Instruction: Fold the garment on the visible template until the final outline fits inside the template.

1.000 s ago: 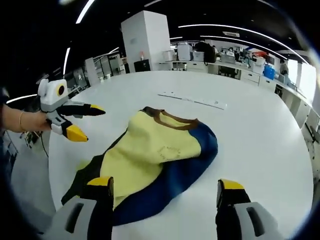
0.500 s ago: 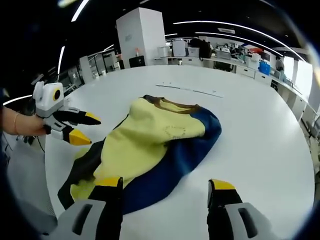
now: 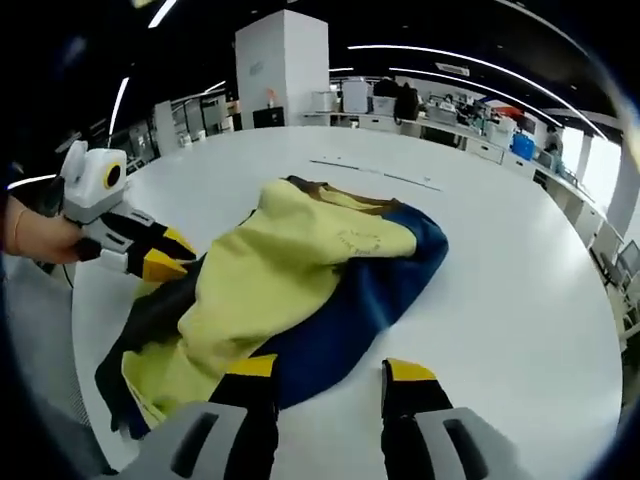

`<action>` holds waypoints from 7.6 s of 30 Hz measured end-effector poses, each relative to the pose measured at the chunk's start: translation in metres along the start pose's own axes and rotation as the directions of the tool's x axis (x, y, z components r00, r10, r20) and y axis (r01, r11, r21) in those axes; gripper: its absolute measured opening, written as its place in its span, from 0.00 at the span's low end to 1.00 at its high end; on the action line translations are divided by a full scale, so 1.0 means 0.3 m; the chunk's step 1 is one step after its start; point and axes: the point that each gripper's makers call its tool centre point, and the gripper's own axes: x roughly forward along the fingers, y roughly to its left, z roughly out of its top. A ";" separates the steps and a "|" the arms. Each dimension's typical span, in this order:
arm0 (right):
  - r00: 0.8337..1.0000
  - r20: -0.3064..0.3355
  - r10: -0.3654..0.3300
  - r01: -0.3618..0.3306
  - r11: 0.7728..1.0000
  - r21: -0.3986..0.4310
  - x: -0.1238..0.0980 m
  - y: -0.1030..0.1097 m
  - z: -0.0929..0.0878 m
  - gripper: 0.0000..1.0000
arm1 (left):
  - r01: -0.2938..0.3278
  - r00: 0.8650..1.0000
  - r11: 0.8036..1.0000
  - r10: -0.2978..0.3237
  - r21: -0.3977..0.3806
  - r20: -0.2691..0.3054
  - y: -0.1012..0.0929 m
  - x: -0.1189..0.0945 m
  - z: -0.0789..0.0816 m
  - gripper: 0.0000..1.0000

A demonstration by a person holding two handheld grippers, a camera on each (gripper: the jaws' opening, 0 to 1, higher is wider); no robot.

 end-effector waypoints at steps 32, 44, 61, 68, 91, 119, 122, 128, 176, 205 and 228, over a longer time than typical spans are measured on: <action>0.999 0.045 -0.013 0.008 0.994 0.109 -0.049 -0.019 0.062 0.00 | -0.099 0.995 0.993 0.097 -0.057 -0.040 0.133 -0.155 0.026 0.00; 1.000 0.025 0.001 -0.005 0.989 0.151 -0.051 -0.033 0.057 0.00 | -0.260 0.957 0.965 0.262 0.029 -0.122 0.329 -0.192 -0.044 0.00; 0.999 -0.023 -0.023 0.027 0.981 0.191 -0.076 -0.108 0.019 0.00 | -0.396 0.900 0.913 0.407 0.099 -0.153 0.528 -0.230 -0.047 0.00; 0.999 -0.028 -0.043 0.048 0.982 0.183 -0.086 -0.143 0.012 0.00 | -0.433 0.883 0.897 0.441 0.084 -0.159 0.581 -0.250 -0.050 0.00; 0.983 -0.083 -0.161 0.176 0.958 0.228 -0.116 -0.287 -0.023 0.00 | -0.530 0.827 0.843 0.537 0.090 -0.167 0.733 -0.297 -0.045 0.00; 0.886 -0.223 -0.406 0.430 0.900 0.068 -0.200 -0.702 -0.085 0.00 | -0.555 0.811 0.825 0.565 0.104 -0.154 0.806 -0.298 -0.026 0.00; 0.870 -0.242 -0.430 0.448 0.894 0.024 -0.188 -0.743 -0.084 0.00 | -0.561 0.808 0.823 0.569 0.091 -0.152 0.816 -0.299 -0.024 0.00; 0.855 -0.247 -0.455 0.462 0.886 -0.032 -0.160 -0.765 -0.076 0.00 | -0.553 0.814 0.828 0.560 0.090 -0.153 0.816 -0.297 -0.024 0.00; 0.996 -0.088 -0.023 0.041 0.977 0.207 -0.271 -0.105 -0.056 0.79 | -0.058 0.998 0.995 0.056 0.076 0.026 -0.052 -0.215 0.066 0.84; 0.991 -0.096 0.094 -0.070 0.972 0.224 -0.187 0.186 -0.165 0.40 | 0.037 0.999 0.998 -0.038 0.048 0.016 -0.414 -0.066 -0.034 0.43; 0.993 -0.077 0.085 -0.062 0.962 0.265 -0.155 0.218 -0.169 0.08 | -0.042 0.999 0.999 0.043 0.018 -0.033 -0.433 -0.007 -0.100 0.25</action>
